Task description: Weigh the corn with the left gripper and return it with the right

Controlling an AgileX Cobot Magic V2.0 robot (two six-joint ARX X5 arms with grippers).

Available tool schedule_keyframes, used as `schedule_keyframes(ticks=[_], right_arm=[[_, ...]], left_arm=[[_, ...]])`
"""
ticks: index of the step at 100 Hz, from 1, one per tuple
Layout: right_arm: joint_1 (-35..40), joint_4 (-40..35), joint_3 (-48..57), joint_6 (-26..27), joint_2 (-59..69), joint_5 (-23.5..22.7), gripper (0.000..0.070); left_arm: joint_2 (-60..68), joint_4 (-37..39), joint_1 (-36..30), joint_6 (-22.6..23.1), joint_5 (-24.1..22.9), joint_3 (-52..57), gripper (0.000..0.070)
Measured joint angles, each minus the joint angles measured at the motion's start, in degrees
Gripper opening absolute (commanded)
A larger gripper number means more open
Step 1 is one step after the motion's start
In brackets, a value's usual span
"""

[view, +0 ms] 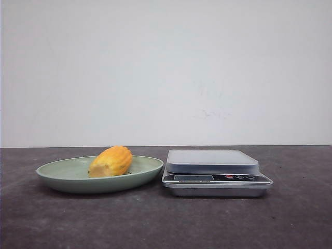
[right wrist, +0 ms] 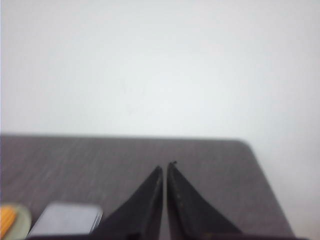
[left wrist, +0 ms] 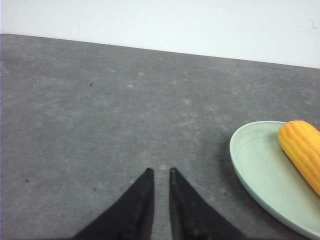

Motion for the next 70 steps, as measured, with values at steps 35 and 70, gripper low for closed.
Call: schedule_keyframes(ticks=[35, 70], right_arm=[[-23.0, 25.1, -38.0, -6.1, -16.3, -21.9, 0.0008], [-25.9, 44.0, -66.6, -5.5, -20.3, -26.4, 0.0008]], left_arm=[[0.0, 0.0, 0.0, 0.0, 0.0, 0.0, 0.0012], [0.0, 0.0, 0.0, 0.0, 0.0, 0.0, 0.0012]])
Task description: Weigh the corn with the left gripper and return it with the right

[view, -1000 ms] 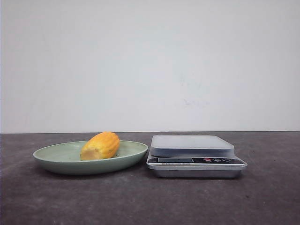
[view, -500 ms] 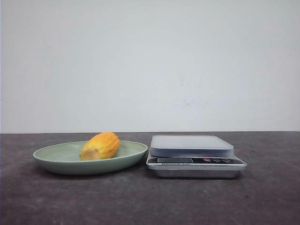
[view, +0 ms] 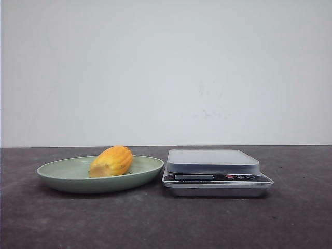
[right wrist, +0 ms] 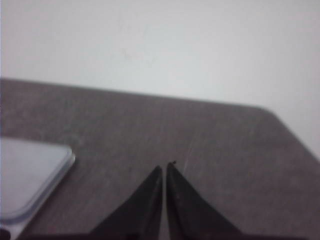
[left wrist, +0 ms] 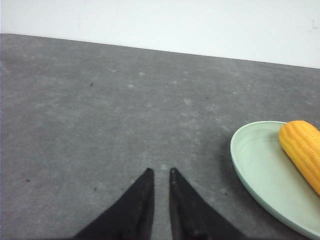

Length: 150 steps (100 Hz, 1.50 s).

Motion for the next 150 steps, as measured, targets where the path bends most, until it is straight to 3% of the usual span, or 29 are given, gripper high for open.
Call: schedule_keyframes(ticks=[54, 150], right_arm=[[0.0, 2.8, -7.2, 5.9, 0.0, 0.0, 0.0008], [0.0, 0.8, -7.1, 5.4, -0.1, 0.0, 0.0008]], left_arm=[[0.0, 0.0, 0.0, 0.0, 0.0, 0.0, 0.0012], [0.0, 0.0, 0.0, 0.0, 0.0, 0.0, 0.0012]])
